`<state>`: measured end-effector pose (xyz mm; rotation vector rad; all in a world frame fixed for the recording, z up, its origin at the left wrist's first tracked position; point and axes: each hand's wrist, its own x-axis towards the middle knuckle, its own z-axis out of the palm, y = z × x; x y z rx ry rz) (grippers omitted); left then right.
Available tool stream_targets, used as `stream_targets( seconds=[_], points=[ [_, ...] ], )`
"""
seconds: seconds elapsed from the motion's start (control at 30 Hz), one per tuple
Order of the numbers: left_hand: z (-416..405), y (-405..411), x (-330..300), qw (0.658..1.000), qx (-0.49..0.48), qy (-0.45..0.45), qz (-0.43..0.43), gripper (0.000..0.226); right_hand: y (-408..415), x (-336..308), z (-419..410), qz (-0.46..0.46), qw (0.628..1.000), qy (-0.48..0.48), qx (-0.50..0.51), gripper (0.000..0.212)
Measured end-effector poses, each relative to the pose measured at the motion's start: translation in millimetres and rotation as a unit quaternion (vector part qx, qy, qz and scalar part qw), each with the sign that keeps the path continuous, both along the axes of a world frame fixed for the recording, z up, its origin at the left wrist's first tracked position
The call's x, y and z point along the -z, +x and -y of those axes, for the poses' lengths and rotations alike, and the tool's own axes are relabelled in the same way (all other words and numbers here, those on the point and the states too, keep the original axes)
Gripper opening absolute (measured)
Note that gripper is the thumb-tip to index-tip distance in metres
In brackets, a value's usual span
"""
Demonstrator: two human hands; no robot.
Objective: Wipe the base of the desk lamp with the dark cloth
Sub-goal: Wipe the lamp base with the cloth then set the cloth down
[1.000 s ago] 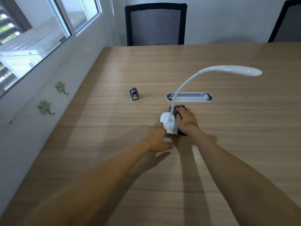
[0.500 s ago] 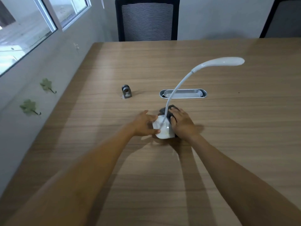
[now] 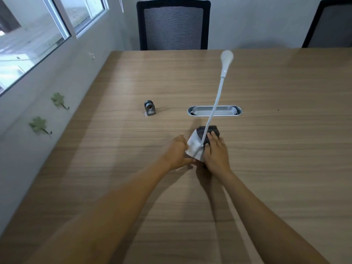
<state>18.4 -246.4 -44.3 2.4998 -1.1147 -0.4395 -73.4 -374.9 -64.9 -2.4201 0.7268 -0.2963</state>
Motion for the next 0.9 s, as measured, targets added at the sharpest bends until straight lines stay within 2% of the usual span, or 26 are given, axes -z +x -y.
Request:
stream_targets(
  seconds=[0.1,0.17,0.23,0.33,0.5,0.6,0.77,0.9],
  points=[
    [3,4,-3,0.999,-0.006,-0.031,0.010,0.056,1,-6,22,0.015,0.995,0.065,-0.072,0.043],
    [6,9,-1,0.999,0.005,-0.032,0.002,0.070,-6,-6,28,0.023,0.992,0.066,-0.105,0.043],
    [7,10,2,0.999,0.047,0.006,-0.006,0.086,-10,-2,30,0.029,0.991,0.052,-0.120,0.043],
    [7,5,13,0.997,0.070,0.024,-0.035,0.089,-4,1,34,0.023,0.993,0.046,-0.110,0.044],
    [9,0,22,0.998,0.048,-0.028,-0.019,0.085,29,-6,41,-0.020,0.997,0.065,-0.042,0.046],
    [9,1,23,0.998,0.043,-0.044,-0.022,0.085,34,-6,37,-0.046,0.997,0.045,-0.034,0.047],
    [12,9,19,0.998,0.061,-0.017,-0.013,0.090,-13,11,7,0.014,0.997,0.071,-0.018,0.049],
    [14,14,17,0.997,0.071,-0.001,-0.013,0.092,-14,16,18,0.000,0.999,0.041,-0.027,0.049]
  ],
)
